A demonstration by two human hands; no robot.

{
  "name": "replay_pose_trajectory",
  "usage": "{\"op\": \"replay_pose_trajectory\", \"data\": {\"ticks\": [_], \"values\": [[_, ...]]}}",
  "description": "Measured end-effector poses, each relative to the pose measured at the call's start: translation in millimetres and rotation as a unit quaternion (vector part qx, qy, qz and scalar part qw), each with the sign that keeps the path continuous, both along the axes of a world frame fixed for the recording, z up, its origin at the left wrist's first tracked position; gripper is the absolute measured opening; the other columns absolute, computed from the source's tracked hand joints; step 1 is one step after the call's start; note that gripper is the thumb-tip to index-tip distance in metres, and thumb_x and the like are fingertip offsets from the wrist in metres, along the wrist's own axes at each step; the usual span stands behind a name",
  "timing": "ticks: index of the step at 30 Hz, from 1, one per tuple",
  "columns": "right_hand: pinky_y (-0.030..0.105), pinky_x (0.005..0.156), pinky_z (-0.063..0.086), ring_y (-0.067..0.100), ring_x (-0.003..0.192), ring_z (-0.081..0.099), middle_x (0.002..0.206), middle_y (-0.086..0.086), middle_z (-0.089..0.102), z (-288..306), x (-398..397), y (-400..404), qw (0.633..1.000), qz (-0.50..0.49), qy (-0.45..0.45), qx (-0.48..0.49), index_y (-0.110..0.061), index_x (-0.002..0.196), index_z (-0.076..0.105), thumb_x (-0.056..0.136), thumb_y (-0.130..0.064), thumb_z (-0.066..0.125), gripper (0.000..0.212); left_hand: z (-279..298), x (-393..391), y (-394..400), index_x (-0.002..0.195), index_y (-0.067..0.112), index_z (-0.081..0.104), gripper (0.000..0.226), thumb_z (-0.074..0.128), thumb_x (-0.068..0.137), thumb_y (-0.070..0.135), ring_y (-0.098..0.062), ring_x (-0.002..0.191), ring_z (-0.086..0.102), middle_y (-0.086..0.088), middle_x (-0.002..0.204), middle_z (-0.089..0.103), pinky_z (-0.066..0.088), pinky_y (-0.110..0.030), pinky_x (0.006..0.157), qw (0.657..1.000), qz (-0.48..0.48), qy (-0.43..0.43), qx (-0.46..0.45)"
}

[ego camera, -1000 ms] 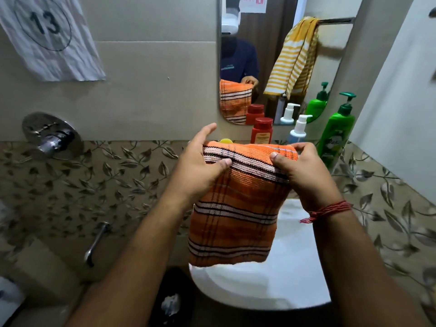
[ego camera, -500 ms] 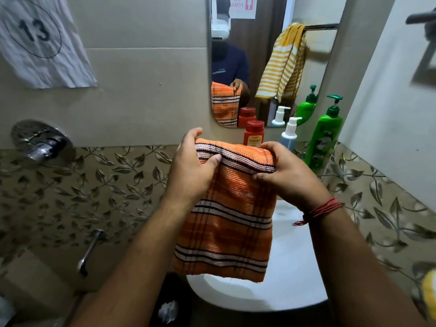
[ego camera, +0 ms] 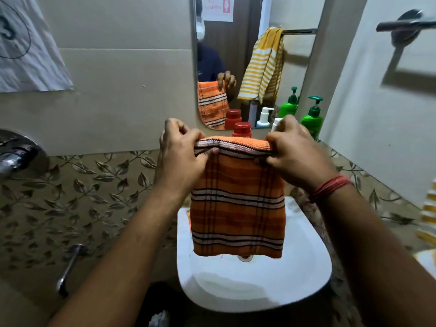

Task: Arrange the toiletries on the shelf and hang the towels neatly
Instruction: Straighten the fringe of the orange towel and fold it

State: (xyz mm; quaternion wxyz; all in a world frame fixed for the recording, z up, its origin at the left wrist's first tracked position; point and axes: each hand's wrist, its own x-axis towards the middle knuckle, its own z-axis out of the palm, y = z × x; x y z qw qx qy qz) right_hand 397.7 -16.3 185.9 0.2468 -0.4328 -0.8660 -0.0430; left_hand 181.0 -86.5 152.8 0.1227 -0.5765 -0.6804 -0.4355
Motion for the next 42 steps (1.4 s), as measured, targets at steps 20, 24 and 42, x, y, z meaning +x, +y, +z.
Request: {"op": "replay_pose_trajectory", "data": {"ticks": [20, 24, 42], "values": [[0.031, 0.052, 0.030, 0.028, 0.071, 0.048, 0.084, 0.006, 0.046, 252, 129, 34, 0.923, -0.262, -0.223, 0.173, -0.017, 0.089, 0.041, 0.088, -0.015, 0.054, 0.014, 216, 150, 195, 0.109, 0.010, 0.052, 0.024, 0.057, 0.085, 0.008, -0.046, 0.080, 0.060, -0.020, 0.113, 0.047, 0.043, -0.047, 0.060, 0.953, -0.210, 0.152, 0.154], [0.033, 0.058, 0.036, 0.030, 0.072, 0.047, 0.094, 0.015, 0.059, 297, 177, 67, 0.879, -0.337, -0.232, 0.243, -0.010, 0.098, 0.048, 0.090, -0.013, 0.055, 0.011, 241, 230, 224, 0.117, 0.001, 0.055, 0.034, 0.064, 0.086, 0.011, -0.037, 0.088, 0.057, -0.024, 0.114, 0.049, 0.038, -0.042, 0.073, 0.929, -0.288, -0.012, 0.231], [0.040, 0.085, 0.052, 0.033, 0.101, 0.063, 0.117, 0.013, 0.064, 228, 175, 102, 0.887, -0.318, -0.324, 0.083, -0.012, 0.128, 0.042, 0.092, -0.032, 0.055, 0.043, 235, 306, 298, 0.114, 0.009, 0.063, 0.030, 0.046, 0.096, 0.026, -0.038, 0.115, 0.059, -0.020, 0.126, 0.064, 0.046, -0.038, 0.089, 0.880, -0.441, 0.166, -0.060]]}}
